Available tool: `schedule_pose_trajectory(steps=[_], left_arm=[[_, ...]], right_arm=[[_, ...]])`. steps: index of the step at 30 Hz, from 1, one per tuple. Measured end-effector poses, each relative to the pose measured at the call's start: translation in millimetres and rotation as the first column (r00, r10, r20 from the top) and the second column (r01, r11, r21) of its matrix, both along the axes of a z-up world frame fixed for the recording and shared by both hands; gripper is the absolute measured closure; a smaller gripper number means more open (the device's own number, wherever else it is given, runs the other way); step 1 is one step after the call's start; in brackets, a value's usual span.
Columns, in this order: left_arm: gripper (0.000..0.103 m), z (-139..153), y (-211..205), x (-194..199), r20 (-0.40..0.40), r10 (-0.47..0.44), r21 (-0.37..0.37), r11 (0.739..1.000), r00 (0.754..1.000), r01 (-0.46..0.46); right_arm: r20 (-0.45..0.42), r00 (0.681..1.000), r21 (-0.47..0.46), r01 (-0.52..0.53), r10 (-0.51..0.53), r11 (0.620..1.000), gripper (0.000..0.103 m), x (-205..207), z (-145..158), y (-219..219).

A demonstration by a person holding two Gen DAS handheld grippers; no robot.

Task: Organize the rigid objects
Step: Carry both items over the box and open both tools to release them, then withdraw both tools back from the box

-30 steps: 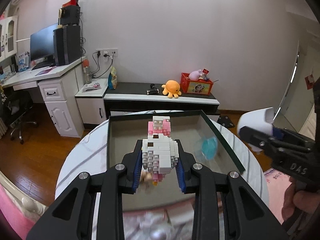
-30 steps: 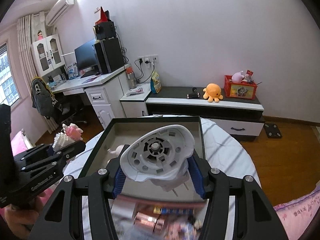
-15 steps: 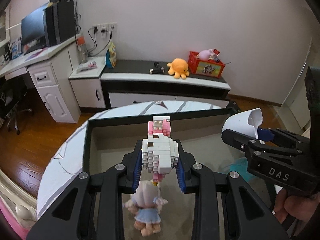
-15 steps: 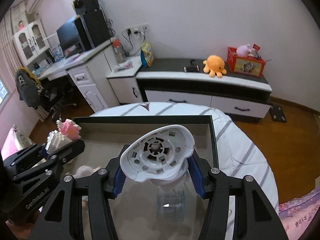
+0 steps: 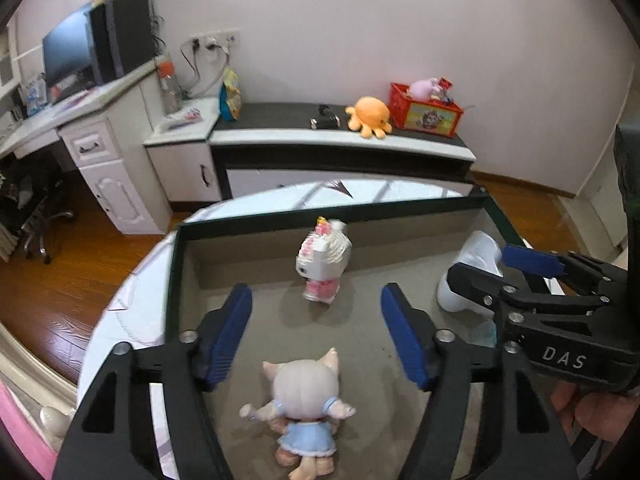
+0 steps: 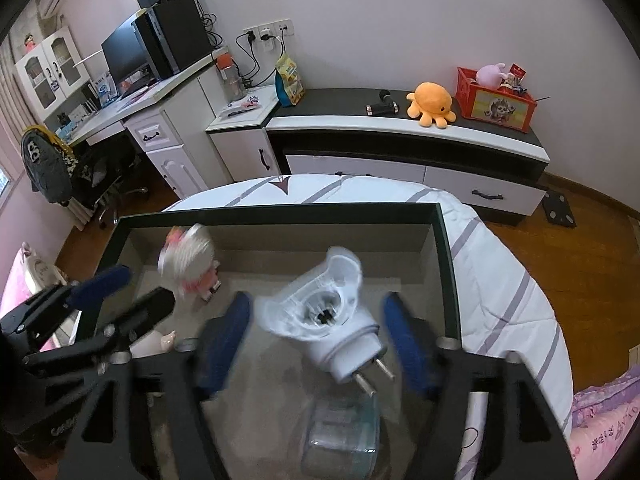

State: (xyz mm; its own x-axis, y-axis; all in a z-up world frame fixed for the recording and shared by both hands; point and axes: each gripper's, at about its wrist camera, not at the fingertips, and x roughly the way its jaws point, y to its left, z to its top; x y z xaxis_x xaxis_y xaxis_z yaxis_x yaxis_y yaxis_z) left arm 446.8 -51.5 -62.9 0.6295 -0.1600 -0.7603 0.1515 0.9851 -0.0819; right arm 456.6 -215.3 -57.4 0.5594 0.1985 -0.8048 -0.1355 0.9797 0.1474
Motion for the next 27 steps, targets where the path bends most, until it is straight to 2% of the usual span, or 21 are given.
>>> schedule_pose_trajectory(steps=[1,3,4,5,12,20,27], left_arm=[[0.013,3,3,-2,0.005,0.005,-0.002,1.000,1.000,-0.005],[0.003,14,8,-14,0.050,0.025,0.003,1.000,0.998,-0.025],[0.001,20,11,-20,0.070,0.024,-0.002,1.000,0.997,-0.024],[0.001,25,13,-25,0.080,0.024,-0.006,1.000,0.997,-0.023],[0.000,65,25,-87,0.186,0.037,-0.011,0.999,0.982,-0.036],[0.000,103,33,-170,0.292,0.056,-0.017,0.998,0.955,-0.053],[0.000,122,28,-241,0.370,0.075,-0.020,0.997,0.926,-0.073]], right_arm=[[0.005,1.000,0.001,0.003,-0.003,1.000,0.019,0,2,-1],[0.013,1.000,0.014,0.020,-0.020,1.000,0.010,-7,8,-5],[0.029,0.999,0.018,0.035,-0.036,0.999,0.006,-12,13,-7],[0.041,0.998,0.011,0.049,-0.050,0.999,0.000,-14,16,-8],[0.152,0.981,0.004,0.120,-0.119,0.993,0.000,-68,53,-10],[0.334,0.928,0.024,0.168,-0.167,0.985,0.000,-178,103,-15],[0.432,0.878,0.018,0.218,-0.204,0.976,0.000,-264,120,-22]])
